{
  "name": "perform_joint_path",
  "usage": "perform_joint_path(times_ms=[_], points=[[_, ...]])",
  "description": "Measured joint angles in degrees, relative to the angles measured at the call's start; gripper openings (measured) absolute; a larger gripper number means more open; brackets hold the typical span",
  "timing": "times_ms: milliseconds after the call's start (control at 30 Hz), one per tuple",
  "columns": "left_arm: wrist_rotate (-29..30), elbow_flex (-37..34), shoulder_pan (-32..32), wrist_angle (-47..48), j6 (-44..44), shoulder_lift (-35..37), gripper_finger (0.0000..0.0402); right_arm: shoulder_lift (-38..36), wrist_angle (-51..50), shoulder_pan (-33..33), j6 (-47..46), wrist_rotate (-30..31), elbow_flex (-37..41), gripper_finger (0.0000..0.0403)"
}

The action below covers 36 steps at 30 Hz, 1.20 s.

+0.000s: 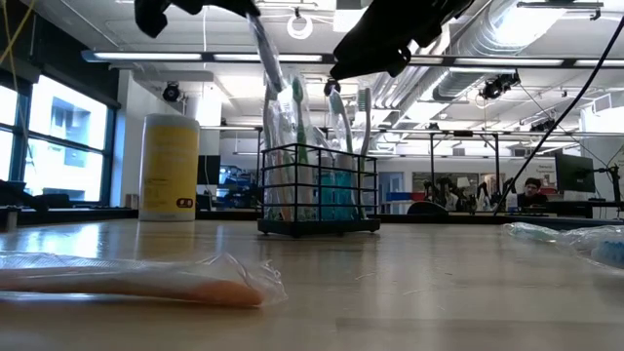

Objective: Pick & Place toothbrushing station
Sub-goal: Put the purple toothbrush into the wire organizer

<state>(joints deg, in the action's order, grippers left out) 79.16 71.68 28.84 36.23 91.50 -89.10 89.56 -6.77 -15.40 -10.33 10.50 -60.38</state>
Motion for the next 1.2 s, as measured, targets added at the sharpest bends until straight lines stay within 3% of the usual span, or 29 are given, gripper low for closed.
perform_joint_path(times_ms=[533, 1200], points=[[-6.9, 0.0, -8.9, -10.4, 14.5, 0.0, 0.0000, 0.0, -2.1, 0.0, -0.5, -0.2, 0.0, 0.0180], [-11.5, -0.2, -12.7, -10.4, 15.8, -1.6, 0.0000, 0.0, -3.1, -0.4, -1.9, 0.0, 0.0, 0.0180]])
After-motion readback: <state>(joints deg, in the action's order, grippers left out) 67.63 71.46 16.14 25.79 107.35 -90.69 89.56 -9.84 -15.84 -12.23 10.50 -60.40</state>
